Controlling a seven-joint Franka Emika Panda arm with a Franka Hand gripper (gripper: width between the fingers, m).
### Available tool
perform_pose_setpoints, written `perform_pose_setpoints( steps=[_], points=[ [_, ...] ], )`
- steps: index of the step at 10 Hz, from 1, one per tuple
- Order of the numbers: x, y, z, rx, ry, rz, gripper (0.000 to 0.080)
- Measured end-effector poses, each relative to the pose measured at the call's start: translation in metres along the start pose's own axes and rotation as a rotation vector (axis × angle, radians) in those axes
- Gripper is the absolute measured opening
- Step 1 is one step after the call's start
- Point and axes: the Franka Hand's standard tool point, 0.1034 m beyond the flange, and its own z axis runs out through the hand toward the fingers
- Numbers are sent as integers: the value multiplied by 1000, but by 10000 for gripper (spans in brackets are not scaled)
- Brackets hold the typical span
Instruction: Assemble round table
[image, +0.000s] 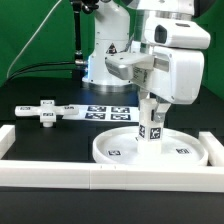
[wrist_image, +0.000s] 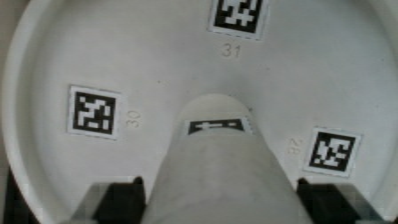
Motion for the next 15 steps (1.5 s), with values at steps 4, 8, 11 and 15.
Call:
perform_pose_setpoints(
  steps=[4, 8, 11, 15],
  points=[
    [-4, -3, 1, 22, 0, 536, 406],
    [-3, -6, 0, 41, 17, 949, 407],
    [-1, -6, 0, 50, 24, 1174, 407],
    [3, -6, 0, 93, 55, 1666, 407]
  ],
)
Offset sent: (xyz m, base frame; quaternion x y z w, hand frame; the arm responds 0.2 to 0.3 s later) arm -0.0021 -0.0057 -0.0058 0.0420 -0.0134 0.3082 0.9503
